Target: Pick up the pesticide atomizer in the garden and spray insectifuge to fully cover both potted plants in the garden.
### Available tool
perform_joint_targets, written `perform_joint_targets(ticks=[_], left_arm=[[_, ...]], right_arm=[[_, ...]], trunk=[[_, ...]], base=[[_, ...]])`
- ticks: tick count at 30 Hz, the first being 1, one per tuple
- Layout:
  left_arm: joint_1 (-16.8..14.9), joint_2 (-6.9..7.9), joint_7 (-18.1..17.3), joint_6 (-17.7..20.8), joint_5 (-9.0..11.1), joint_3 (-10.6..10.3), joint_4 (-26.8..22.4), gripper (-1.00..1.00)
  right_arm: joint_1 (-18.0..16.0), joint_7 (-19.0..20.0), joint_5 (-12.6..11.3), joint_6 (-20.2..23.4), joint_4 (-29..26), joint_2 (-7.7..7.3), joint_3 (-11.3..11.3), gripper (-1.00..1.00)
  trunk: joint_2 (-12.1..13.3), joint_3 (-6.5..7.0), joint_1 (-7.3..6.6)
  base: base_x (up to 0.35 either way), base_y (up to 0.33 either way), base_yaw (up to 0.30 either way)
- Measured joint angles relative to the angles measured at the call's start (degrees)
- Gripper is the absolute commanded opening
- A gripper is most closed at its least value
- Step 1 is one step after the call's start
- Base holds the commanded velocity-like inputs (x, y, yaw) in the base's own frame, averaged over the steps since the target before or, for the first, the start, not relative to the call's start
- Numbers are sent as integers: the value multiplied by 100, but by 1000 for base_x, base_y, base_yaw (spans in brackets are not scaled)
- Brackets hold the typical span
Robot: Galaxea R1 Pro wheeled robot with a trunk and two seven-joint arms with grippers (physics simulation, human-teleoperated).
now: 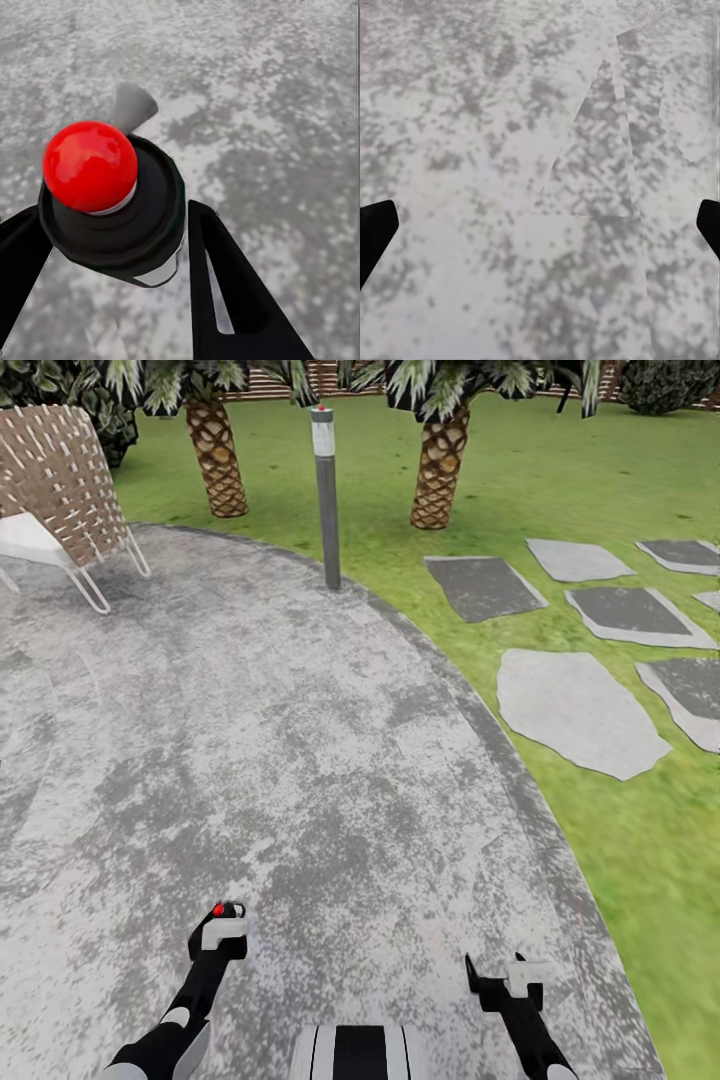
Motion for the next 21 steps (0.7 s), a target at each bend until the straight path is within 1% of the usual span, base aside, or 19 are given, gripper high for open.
perform_joint_targets(ticks=[6, 8, 10, 13, 14, 17, 19, 21], left_arm=[[34, 21, -17, 32, -13, -21, 66, -100], [162, 40, -34, 41, -17, -19, 82, -100], [303, 47, -40, 44, -21, -20, 85, -100], [662, 64, -34, 41, -20, -15, 84, -100], [721, 69, -29, 41, -21, -15, 80, -100], [1016, 172, 0, 54, -2, 4, 90, -100], [1126, 257, 8, 60, 7, 0, 93, -100], [1225, 337, 14, 67, 88, 39, 95, -100]], right_arm=[[0, -1, 3, -72, 25, -29, -9, 100], [0, -4, 1, -91, 84, -89, -6, 100], [3, -5, -1, -100, 118, -117, -4, 100], [13, -6, -3, -106, 191, -145, -3, 100], [16, -6, -3, -106, 204, -148, -3, 100], [121, -10, -6, -127, 282, -150, -2, 100], [187, -12, -5, -220, 307, -152, -2, 100], [238, -7, -2, -431, 420, -161, -7, 100]], trunk=[[8, 184, -15], [11, 245, -20], [13, 308, -26], [18, 400, -33], [19, 432, -36], [23, 525, -44], [26, 587, -49], [27, 628, -51]], base=[[0, 0, 0], [0, 0, 0], [0, 0, 0], [0, 0, 0], [0, 0, 0], [0, 0, 0], [0, 0, 0], [0, 0, 0]])
